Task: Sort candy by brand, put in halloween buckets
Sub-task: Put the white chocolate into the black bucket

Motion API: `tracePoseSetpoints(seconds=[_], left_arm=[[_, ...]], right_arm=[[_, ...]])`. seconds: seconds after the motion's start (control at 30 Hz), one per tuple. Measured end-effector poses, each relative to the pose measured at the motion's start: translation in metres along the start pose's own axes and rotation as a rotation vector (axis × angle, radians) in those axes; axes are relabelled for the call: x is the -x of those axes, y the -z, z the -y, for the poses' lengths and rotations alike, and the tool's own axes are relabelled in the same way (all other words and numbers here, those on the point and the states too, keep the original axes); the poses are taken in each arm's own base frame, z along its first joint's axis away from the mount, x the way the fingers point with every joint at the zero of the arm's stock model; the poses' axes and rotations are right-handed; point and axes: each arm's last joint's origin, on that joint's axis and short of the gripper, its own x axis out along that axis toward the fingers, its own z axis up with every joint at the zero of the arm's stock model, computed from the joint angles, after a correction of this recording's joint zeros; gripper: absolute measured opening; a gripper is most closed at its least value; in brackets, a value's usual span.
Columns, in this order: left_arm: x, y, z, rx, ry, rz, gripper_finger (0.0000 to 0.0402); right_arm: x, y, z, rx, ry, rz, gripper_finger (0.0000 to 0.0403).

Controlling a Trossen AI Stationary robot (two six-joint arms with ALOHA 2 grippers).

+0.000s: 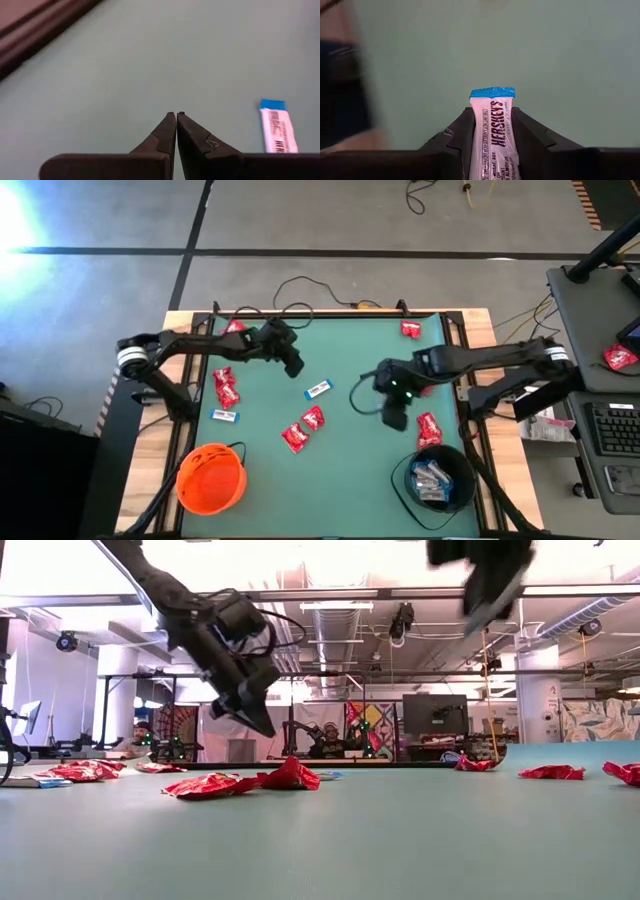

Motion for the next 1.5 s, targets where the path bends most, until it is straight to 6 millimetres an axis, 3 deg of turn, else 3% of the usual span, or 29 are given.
tracePoseSetpoints(seconds=[0.17, 0.3, 0.43, 0.63, 0.93, 1.1, 1.5], left_arm=[[-0.010, 0.000, 0.012, -0.048, 0.024, -0.017, 0.0000], [-0.011, 0.000, 0.021, -0.106, 0.043, -0.015, 0.0000], [-0.010, 0.001, 0.023, -0.114, 0.047, -0.018, 0.0000], [-0.008, 0.001, 0.023, -0.096, 0.047, -0.023, 0.0000], [0.018, 0.002, 0.041, -0.106, 0.083, -0.028, 0.0000], [0.031, 0.003, 0.051, -0.137, 0.074, -0.014, 0.0000], [0.062, 0.003, 0.048, -0.105, -0.033, -0.008, 0.0000]], right_arm=[[0.028, 0.025, -0.051, -0.161, -0.178, -0.230, 0.0101], [0.023, 0.060, -0.087, -0.153, -0.189, -0.381, 0.0100], [0.006, 0.097, -0.105, -0.138, -0.128, -0.518, 0.0100], [-0.030, 0.121, -0.104, -0.157, -0.013, -0.602, 0.0101], [-0.090, 0.142, -0.079, -0.300, 0.013, -0.585, 0.0103], [-0.096, 0.148, -0.071, -0.382, 0.075, -0.591, 0.0124], [-0.089, 0.138, -0.079, -0.299, 0.084, -0.446, 0.0205]])
